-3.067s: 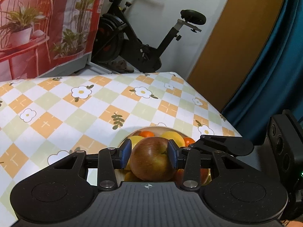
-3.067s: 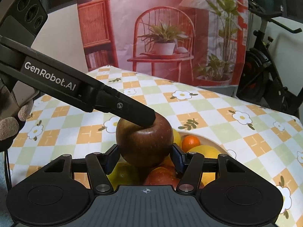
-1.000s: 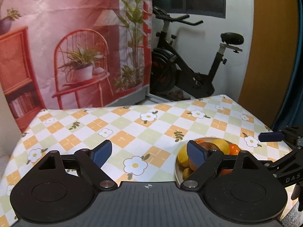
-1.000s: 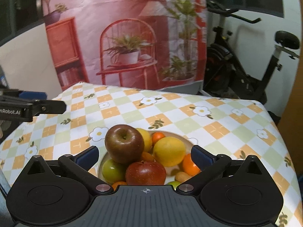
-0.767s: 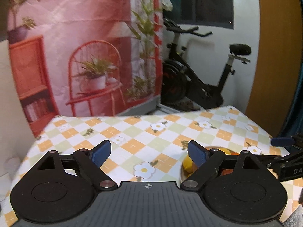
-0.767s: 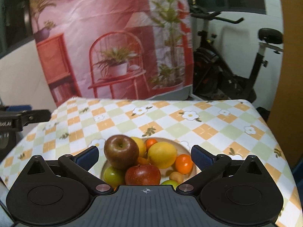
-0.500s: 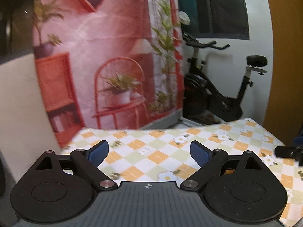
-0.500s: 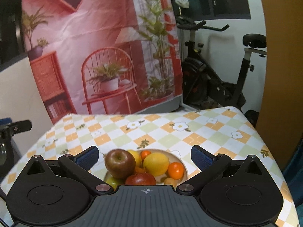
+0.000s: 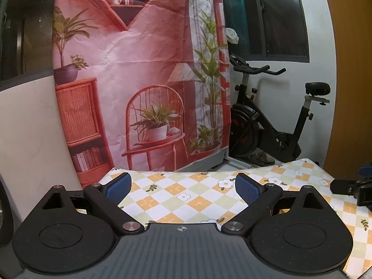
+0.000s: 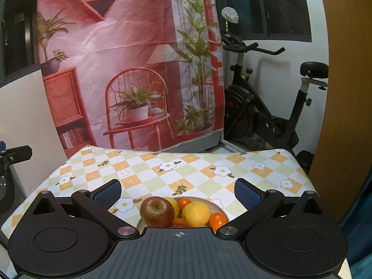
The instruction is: Organize fruits
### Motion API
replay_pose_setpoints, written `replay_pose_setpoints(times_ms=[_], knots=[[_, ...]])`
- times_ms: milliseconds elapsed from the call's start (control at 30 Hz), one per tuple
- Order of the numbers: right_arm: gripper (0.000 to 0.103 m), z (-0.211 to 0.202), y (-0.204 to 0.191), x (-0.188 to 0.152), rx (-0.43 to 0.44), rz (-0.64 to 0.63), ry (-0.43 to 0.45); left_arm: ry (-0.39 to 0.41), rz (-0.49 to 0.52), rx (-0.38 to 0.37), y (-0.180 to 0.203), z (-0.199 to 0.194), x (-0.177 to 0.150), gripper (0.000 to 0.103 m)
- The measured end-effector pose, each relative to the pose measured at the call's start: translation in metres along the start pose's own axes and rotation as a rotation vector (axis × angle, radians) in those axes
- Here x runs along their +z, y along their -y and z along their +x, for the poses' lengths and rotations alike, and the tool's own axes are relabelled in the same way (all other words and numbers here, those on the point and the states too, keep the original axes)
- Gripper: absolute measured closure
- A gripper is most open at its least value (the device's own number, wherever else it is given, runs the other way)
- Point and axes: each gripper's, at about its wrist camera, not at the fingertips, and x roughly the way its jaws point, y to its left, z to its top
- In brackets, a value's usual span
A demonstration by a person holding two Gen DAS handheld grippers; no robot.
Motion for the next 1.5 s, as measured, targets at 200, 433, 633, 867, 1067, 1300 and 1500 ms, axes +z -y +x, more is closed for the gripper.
replay_pose_setpoints(times_ms=[200,433,633,867,1067,1300,1500], knots=[[0.0,-0.0021,-0.0053,0.0018,0.002,-0.01,0.0,0.0,-0.028,-0.027,-0.0023,-0.0008,0.0002,0.006],[0.0,-0.0023,-0.0064,0.0022,0.002,-0.012,0.0,-0.002,-0.035,-0.033,-0.0007,-0.0007,-0.001,0.006],[0.0,-0.0031,-0.007,0.002,0.004,-0.013,-0.001,-0.005,-0.037,-0.039,-0.0008,-0.0007,-0.0012,0.005],[0.0,-0.0047,-0.0069,0.0019,0.003,-0.016,-0.003,-0.019,-0.043,-0.04,-0.0009,0.0007,-0.0024,0.005],[0.0,-0.0041,-0.0078,0.0021,0.002,-0.015,-0.002,-0.025,-0.047,-0.041,-0.0019,-0.0003,-0.003,0.003],[0.0,-0.0041,-0.0082,0.0024,0.001,-0.015,-0.003,-0.028,-0.045,-0.044,-0.0016,-0.0007,-0.0026,0.003],[0.0,-0.0037,-0.0084,0.0026,0.002,-0.016,-0.003,-0.03,-0.043,-0.048,-0.0016,0.0,-0.0022,0.003]])
